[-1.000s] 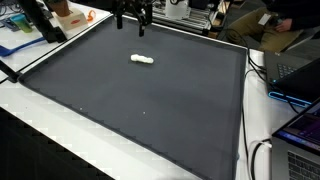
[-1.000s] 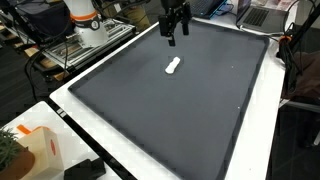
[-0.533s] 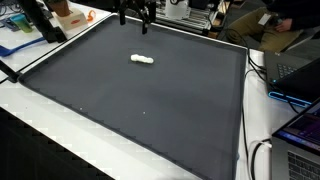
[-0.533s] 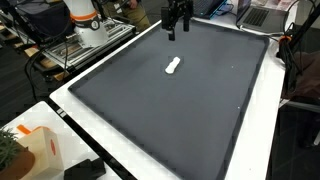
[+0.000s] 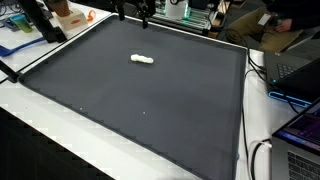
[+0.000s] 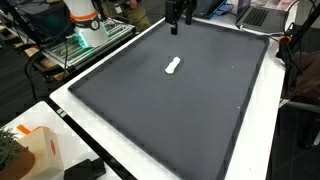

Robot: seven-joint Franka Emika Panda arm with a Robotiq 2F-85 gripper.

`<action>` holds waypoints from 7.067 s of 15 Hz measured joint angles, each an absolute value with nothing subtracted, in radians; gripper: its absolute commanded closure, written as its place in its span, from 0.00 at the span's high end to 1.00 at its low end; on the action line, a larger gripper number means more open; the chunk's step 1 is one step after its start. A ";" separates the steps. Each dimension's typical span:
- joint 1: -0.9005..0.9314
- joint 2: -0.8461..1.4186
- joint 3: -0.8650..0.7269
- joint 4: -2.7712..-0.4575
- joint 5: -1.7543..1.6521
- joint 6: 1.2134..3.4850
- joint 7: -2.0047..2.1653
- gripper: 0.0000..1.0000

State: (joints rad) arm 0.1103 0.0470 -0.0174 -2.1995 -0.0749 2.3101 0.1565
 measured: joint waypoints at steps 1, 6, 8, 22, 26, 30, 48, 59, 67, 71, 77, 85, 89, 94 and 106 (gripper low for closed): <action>0.110 0.047 -0.015 -2.200 -0.075 2.310 0.157 1.00; 0.093 0.075 -0.010 -2.144 -0.029 2.232 0.134 1.00; 0.079 0.107 -0.010 -2.079 -0.017 2.160 0.129 1.00; 0.040 0.329 -0.010 -1.711 0.027 1.856 0.106 1.00; 0.040 0.351 -0.010 -1.691 0.026 1.844 0.106 1.00; 0.040 0.434 -0.010 -1.619 0.026 1.800 0.106 1.00; 0.040 0.635 -0.009 -1.378 0.026 1.635 0.100 1.00; 0.039 0.771 -0.006 -1.202 0.030 1.440 0.096 1.00; 0.038 0.799 -0.006 -1.169 0.033 1.440 0.128 1.00; 0.036 0.852 -0.007 -1.119 0.036 1.436 0.162 1.00; 0.037 0.956 -0.006 -1.009 0.036 1.356 0.161 1.00; 0.036 1.069 -0.002 -0.849 0.041 1.202 0.155 1.00; 0.035 1.110 -0.002 -0.782 0.059 1.151 0.155 1.00; 0.030 1.159 0.000 -0.705 0.083 1.105 0.155 1.00; 0.031 1.163 -0.012 -0.658 0.072 1.122 0.172 1.00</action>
State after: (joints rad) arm 0.0314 1.1626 -0.0119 -0.6583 0.0717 1.1224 0.1718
